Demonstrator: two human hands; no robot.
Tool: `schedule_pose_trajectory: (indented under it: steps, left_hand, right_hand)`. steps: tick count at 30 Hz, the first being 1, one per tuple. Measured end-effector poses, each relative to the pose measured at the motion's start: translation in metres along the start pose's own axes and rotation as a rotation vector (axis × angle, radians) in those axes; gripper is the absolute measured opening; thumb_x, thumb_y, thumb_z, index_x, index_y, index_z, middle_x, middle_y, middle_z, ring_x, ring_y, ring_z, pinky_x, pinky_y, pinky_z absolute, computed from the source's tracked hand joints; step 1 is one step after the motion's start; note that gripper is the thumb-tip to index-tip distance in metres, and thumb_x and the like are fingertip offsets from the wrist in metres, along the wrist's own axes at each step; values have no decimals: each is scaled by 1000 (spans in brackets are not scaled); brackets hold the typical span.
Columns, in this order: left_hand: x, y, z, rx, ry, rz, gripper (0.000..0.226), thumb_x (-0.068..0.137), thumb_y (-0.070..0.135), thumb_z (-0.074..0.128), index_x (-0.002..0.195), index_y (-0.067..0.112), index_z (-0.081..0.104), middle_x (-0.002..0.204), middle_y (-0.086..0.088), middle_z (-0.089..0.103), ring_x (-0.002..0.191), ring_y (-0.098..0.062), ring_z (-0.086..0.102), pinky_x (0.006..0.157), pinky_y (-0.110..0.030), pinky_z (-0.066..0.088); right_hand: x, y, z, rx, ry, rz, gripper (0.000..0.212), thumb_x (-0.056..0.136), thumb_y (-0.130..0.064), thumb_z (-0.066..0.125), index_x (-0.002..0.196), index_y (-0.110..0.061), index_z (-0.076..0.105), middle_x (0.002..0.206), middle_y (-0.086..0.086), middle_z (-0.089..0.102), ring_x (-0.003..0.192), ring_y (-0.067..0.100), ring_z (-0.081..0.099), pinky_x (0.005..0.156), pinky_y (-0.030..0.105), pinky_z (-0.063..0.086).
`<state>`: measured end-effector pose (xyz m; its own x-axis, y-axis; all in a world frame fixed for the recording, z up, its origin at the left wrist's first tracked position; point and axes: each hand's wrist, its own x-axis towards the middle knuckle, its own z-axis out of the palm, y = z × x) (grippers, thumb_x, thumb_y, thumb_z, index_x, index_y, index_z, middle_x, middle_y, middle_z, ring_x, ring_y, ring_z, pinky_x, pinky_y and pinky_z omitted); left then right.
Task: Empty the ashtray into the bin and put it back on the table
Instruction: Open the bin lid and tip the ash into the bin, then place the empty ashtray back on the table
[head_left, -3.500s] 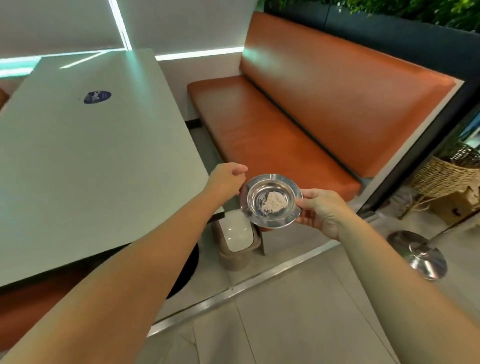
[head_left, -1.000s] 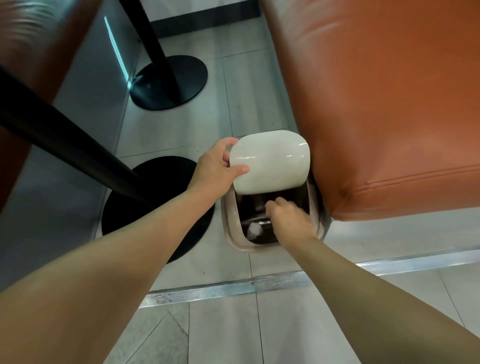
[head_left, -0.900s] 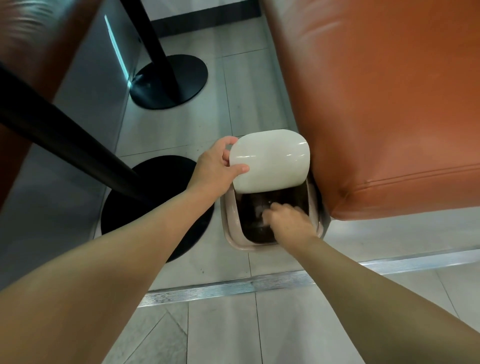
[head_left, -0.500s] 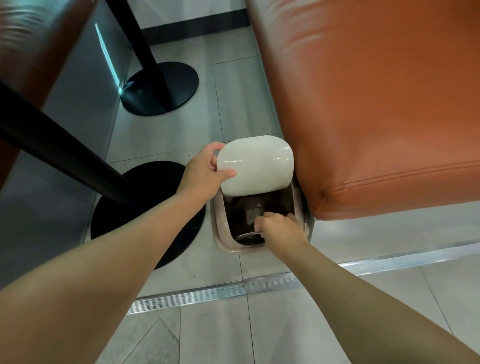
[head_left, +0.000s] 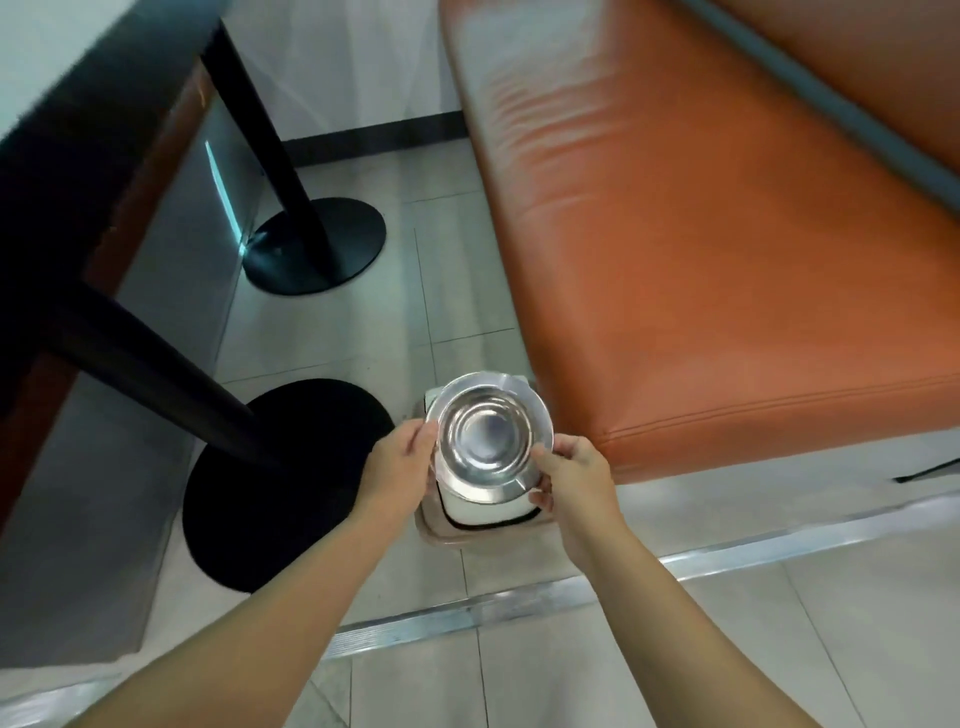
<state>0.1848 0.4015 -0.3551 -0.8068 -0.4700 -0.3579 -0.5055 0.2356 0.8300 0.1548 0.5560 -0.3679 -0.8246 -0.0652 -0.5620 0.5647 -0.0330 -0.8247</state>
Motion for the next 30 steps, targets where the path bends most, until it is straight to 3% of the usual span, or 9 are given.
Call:
schedule_pose_trajectory:
  steps: [4, 8, 11, 14, 17, 19, 24, 26, 30]
  left_hand:
    - [-29, 36, -3, -60, 53, 45, 27, 91, 25, 44, 72, 14, 59, 61, -11, 53, 33, -7, 47, 46, -27, 43]
    - [-63, 90, -9, -233, 111, 37, 28, 92, 24, 43, 71, 19, 60, 55, 0, 54, 34, -3, 47, 35, -16, 41]
    - [-95, 133, -22, -301, 132, 47, 28, 92, 25, 42, 70, 28, 57, 57, 2, 57, 40, -10, 50, 36, -17, 43]
    - [-127, 174, -38, -363, 115, 55, 26, 92, 24, 41, 73, 24, 59, 60, 2, 58, 41, -7, 53, 41, -24, 48]
    - [-160, 213, -59, -434, 113, 86, 30, 92, 23, 41, 69, 21, 61, 61, 2, 58, 40, -1, 54, 38, -18, 47]
    - [-178, 236, -79, -482, 118, 115, 31, 91, 24, 42, 67, 20, 60, 61, 2, 58, 41, 1, 54, 39, -16, 47]
    - [-208, 269, -160, -458, 242, 220, 29, 90, 24, 45, 67, 25, 62, 69, -1, 62, 61, -11, 63, 57, -33, 58]
    - [-214, 272, -197, -458, 292, 249, 26, 90, 23, 45, 70, 26, 62, 66, 0, 61, 52, -7, 60, 47, -23, 55]
    - [-213, 270, -260, -440, 395, 247, 23, 91, 21, 44, 77, 24, 62, 68, -2, 59, 55, -12, 54, 43, -17, 50]
  right_hand:
    - [-25, -26, -11, 83, 0, 57, 9, 85, -11, 54, 80, -19, 56, 72, 3, 55, 62, 14, 50, 54, 27, 44]
    - [-62, -80, -19, 84, -12, -5, 9, 87, -11, 51, 83, -17, 57, 71, 5, 57, 63, 17, 53, 53, 29, 45]
    - [-95, -125, -26, 31, -16, -74, 10, 86, -12, 52, 81, -20, 56, 77, 8, 61, 65, 22, 57, 59, 34, 50]
    - [-130, -167, -34, 0, -7, -150, 9, 86, -13, 55, 84, -22, 56, 93, 10, 66, 83, 26, 61, 73, 43, 51]
    - [-164, -206, -36, 8, -36, -205, 9, 87, -14, 54, 87, -22, 58, 83, 6, 66, 69, 19, 59, 54, 30, 46]
    - [-185, -231, -31, 3, -69, -241, 10, 87, -14, 54, 87, -23, 58, 79, 4, 65, 65, 15, 58, 50, 26, 43]
    - [-231, -280, 19, -50, -272, -288, 9, 87, -11, 53, 93, -16, 58, 75, 5, 64, 59, 13, 56, 49, 24, 46]
    - [-243, -293, 49, -62, -363, -280, 7, 88, -11, 53, 89, -18, 57, 75, 6, 63, 61, 15, 55, 55, 27, 49]
    - [-257, -311, 112, -83, -491, -286, 7, 89, -10, 51, 89, -16, 55, 75, 6, 60, 62, 17, 54, 58, 29, 49]
